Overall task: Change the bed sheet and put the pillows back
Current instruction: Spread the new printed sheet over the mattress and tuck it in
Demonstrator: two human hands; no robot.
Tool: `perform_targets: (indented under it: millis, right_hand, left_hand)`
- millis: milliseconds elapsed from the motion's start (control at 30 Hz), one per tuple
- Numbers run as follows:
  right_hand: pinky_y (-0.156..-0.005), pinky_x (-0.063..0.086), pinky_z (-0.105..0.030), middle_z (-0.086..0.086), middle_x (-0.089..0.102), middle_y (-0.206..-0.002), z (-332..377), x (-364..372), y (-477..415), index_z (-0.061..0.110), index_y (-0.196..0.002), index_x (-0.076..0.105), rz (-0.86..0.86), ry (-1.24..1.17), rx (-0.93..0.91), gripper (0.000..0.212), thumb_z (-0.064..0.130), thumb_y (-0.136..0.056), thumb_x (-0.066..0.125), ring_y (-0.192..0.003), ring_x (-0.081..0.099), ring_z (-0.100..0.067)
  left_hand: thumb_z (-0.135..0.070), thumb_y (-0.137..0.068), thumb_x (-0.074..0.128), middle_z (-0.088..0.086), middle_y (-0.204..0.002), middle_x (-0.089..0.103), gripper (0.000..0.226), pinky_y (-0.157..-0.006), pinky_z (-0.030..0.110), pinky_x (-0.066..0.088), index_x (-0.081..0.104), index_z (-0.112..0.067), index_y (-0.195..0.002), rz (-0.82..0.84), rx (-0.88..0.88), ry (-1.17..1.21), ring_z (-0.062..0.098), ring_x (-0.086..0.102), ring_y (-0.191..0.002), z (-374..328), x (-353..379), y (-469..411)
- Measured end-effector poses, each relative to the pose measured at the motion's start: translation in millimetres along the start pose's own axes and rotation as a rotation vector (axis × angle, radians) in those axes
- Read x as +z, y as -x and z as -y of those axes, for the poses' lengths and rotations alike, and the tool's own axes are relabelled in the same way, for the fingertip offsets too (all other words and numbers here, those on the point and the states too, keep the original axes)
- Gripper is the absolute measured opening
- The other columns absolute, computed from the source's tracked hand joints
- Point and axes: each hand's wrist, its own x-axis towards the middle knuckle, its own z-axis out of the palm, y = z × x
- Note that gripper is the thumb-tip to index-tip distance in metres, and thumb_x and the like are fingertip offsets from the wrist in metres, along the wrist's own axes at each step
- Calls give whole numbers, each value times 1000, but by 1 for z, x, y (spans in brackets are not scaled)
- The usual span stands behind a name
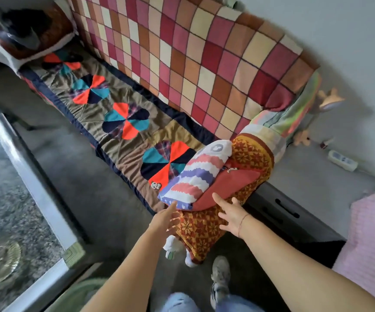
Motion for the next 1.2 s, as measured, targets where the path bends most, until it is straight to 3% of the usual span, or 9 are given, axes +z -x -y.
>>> perform_targets:
  millis: [167,333,433,500,700,867,967,1067,1200]
  right_hand:
    - [-112,26,-59,-8,23,-158,6,-1,-57,33,-152,-9,-36,8,106,119,57,-70,75,-143,28,-31]
    - [-105,38,-58,-2,43,-146,12,16,-111,32,-148,23,-30,-6,87,137,72,-32,84,-130,44,-31]
    - [-98,47,-51,-1,47,-140,17,29,-139,28,-143,34,-81,19,69,123,75,-40,79,-122,49,-30]
    - [-96,48,-45,-1,48,-137,21,36,-153,21,-142,36,-136,51,62,115,76,-49,76,-120,49,-29]
    - [-98,49,-48,-10,57,-130,23,42,-202,11,-137,45,-187,7,82,155,81,-3,75,-114,58,-33]
    - [-91,48,-41,-14,45,-137,42,56,-197,4,-142,33,-314,-40,83,88,41,-76,78,-123,49,-31]
    - [-81,48,-31,-13,50,-135,46,49,-191,0,-138,40,-413,-29,-89,76,22,-77,80,-122,52,-29]
    - [-81,47,-26,-12,61,-123,58,41,-161,-2,-129,52,-320,12,-232,57,13,-79,77,-109,60,-24]
    - [-78,55,-28,-9,70,-108,89,15,-112,7,-115,63,-145,-45,-344,34,9,-82,72,-95,67,-23]
  left_hand:
    - [-54,-90,57,8,-134,47,70,-95,38,45,36,-13,-143,-13,-132,125,26,51,-116,-1,9,-35]
    - [-56,-88,58,12,-143,46,79,-101,42,43,31,-12,-149,-9,-198,274,31,50,-122,0,14,-84]
    - [-57,-82,65,15,-134,53,84,-93,42,47,34,-11,-145,-39,-255,356,32,58,-112,-3,22,-116]
    - [-50,-80,72,14,-122,56,76,-83,41,51,39,-10,-136,-102,-278,440,29,62,-98,-5,30,-128]
    - [-20,-87,72,10,-115,60,47,-69,36,56,50,-6,-127,-116,-240,482,22,63,-92,-8,52,-148]
    - [-14,-85,73,7,-119,67,49,-64,31,55,55,-8,-130,-100,-151,445,22,66,-96,-7,59,-147]
    - [-10,-86,71,8,-116,69,46,-76,38,59,54,-8,-129,-29,-71,448,27,68,-101,-17,59,-136]
    - [-18,-87,70,9,-115,69,32,-70,33,58,57,-10,-116,25,-80,466,25,67,-97,-35,53,-114]
    - [-42,-86,65,12,-117,67,42,-85,35,50,60,-12,-115,102,-107,437,27,63,-104,-60,24,-98]
